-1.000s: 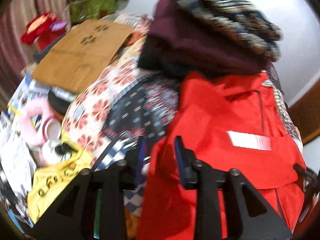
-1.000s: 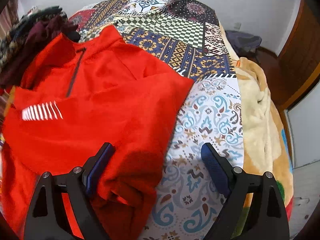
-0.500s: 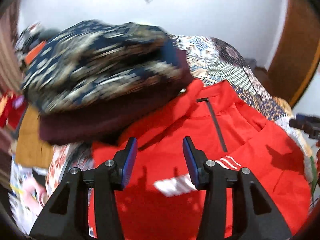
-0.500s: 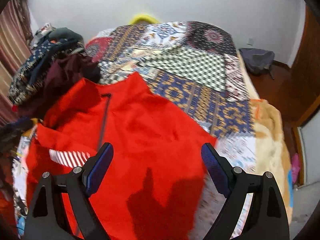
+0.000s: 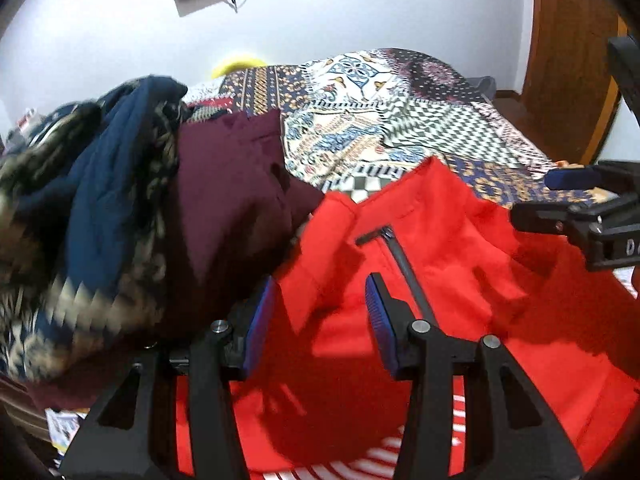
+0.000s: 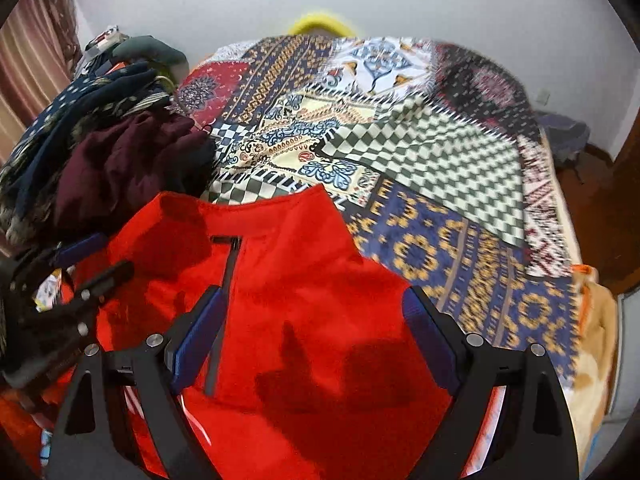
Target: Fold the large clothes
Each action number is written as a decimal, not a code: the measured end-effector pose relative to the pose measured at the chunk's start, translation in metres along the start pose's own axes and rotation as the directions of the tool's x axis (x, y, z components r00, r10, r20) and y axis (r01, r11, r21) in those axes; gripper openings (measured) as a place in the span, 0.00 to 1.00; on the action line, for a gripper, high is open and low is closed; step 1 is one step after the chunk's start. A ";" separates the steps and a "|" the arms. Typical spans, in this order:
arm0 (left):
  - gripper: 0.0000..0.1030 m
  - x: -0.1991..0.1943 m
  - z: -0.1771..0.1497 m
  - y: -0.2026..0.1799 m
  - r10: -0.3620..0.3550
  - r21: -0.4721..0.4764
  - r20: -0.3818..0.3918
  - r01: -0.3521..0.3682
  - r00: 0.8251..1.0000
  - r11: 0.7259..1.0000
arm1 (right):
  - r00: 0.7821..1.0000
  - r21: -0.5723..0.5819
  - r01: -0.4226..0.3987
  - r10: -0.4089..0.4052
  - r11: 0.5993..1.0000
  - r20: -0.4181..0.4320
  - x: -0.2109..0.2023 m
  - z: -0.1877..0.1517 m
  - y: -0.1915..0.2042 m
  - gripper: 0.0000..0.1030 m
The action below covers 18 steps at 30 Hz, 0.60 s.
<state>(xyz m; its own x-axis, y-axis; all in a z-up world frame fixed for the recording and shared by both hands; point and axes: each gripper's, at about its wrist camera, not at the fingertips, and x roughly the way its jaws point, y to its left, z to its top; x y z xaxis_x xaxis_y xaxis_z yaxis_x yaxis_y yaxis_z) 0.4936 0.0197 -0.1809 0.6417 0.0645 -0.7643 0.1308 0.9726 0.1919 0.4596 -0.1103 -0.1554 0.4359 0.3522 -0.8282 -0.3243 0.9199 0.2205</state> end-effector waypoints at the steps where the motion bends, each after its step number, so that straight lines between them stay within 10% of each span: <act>1: 0.45 0.004 0.001 -0.002 0.024 0.016 0.006 -0.024 1.000 1.000 | 1.000 0.007 -0.007 0.007 1.000 -0.017 0.009 0.004 -0.001 0.85; 7: 0.43 0.034 0.003 -0.014 0.126 0.105 0.001 -0.126 0.992 0.986 | 0.996 0.011 0.045 -0.044 0.999 -0.083 0.062 0.019 -0.005 0.71; 10: 0.20 0.034 0.003 -0.011 0.136 0.100 0.025 -0.138 0.990 0.985 | 0.994 0.043 0.011 -0.007 0.999 -0.109 0.078 0.019 -0.009 0.49; 15: 0.11 0.027 0.002 0.009 0.033 0.015 0.029 -0.033 0.999 0.999 | 0.997 0.032 -0.023 0.025 0.999 -0.072 0.061 0.013 -0.005 0.13; 18: 0.10 0.016 -0.002 0.015 -0.044 -0.042 0.013 0.045 0.999 0.998 | 0.998 0.033 -0.048 0.049 0.998 -0.035 0.037 0.008 -0.003 0.11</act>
<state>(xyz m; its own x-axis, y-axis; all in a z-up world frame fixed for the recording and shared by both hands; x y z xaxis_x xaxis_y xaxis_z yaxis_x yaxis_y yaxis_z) 0.5047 0.0354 -0.1914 0.6451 0.0184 -0.7639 0.1280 0.9830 0.1318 0.4828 -0.0985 -0.1823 0.3896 0.3910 -0.8339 -0.3174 0.9069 0.2769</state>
